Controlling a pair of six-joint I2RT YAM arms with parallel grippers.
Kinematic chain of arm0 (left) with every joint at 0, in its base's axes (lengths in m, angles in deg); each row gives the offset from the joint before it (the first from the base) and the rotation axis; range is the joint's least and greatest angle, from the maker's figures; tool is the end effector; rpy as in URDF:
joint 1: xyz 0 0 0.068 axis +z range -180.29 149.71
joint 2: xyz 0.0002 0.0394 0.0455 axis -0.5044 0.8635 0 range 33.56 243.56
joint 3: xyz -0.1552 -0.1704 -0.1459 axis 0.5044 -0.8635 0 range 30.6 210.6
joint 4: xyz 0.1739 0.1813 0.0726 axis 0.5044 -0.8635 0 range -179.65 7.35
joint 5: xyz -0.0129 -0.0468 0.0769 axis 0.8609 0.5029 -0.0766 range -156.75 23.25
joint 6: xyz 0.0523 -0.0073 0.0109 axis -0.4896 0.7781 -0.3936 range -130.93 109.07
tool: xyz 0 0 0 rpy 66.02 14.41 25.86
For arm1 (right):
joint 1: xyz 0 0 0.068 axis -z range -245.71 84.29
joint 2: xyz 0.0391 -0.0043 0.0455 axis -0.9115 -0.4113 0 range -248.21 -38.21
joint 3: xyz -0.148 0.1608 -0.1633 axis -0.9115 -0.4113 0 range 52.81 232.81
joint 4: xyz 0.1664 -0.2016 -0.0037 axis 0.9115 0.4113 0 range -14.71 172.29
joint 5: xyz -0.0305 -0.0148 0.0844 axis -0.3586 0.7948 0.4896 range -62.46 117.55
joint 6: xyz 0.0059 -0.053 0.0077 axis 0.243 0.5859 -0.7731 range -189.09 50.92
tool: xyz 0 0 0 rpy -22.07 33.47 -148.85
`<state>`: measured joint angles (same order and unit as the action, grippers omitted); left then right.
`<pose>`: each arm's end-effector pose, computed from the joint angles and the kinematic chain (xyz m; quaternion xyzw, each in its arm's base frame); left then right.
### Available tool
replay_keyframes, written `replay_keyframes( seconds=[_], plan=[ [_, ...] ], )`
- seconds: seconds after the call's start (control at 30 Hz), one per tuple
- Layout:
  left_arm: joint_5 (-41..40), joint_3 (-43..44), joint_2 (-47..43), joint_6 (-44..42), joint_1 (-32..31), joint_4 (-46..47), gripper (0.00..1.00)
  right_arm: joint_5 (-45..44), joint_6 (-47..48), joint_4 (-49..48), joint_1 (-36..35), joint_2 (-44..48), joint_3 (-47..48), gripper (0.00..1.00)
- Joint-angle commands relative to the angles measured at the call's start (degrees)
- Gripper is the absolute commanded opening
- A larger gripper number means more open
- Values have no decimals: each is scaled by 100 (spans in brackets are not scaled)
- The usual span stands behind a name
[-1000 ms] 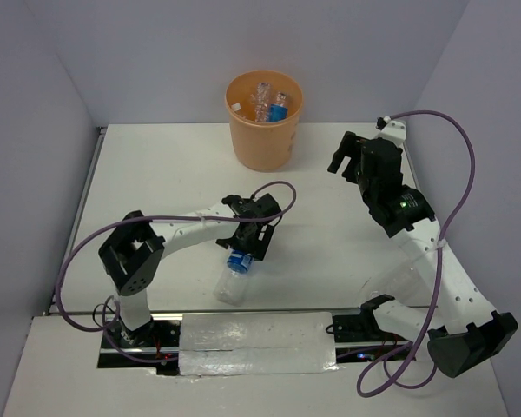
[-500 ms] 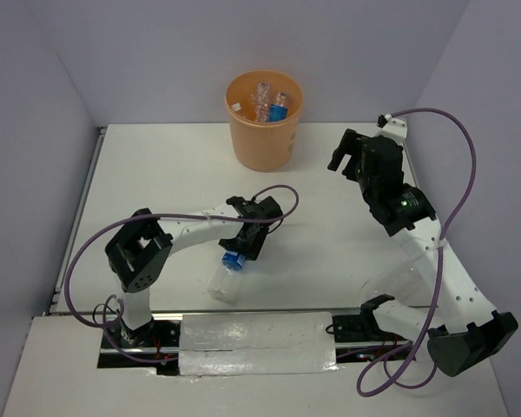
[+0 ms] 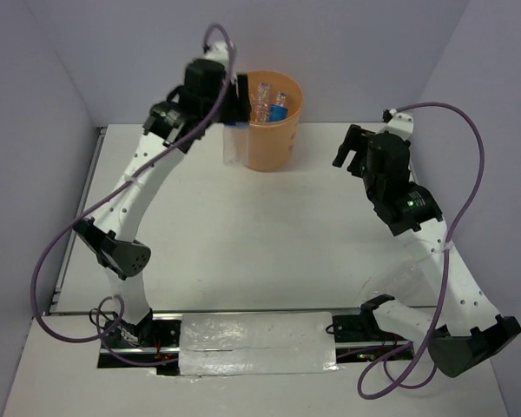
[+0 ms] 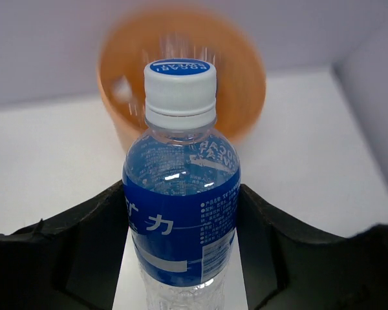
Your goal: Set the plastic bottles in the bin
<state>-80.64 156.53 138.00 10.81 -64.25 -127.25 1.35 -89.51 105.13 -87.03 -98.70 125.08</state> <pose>0.3297 -0.2117 0.4721 0.0219 0.8307 -0.1663 0.5309 0.2091 0.0647 0.4192 0.1269 0.7893 0.0324 0.5998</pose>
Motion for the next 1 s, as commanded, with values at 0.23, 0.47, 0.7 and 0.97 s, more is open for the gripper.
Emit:
replay_keyframes(
  seconds=[0.23, 0.47, 0.7, 0.97],
  plan=[
    [721, 826, 365, -126, 811, 2806, 63, -71, 233, 338, 40, 196, 754, 91],
    [528, 732, 796, -178, 803, 4220, 63, 273, 197, 619, 40, -209, 1008, 91],
    [71, 661, 1525, -433, 811, 5163, 64, 325, 171, 566, 49, -297, 991, 91],
    [18, 555, 2281, -109, 891, 5735, 74, 440, 39, 540, 49, -297, 762, 91]
  ],
)
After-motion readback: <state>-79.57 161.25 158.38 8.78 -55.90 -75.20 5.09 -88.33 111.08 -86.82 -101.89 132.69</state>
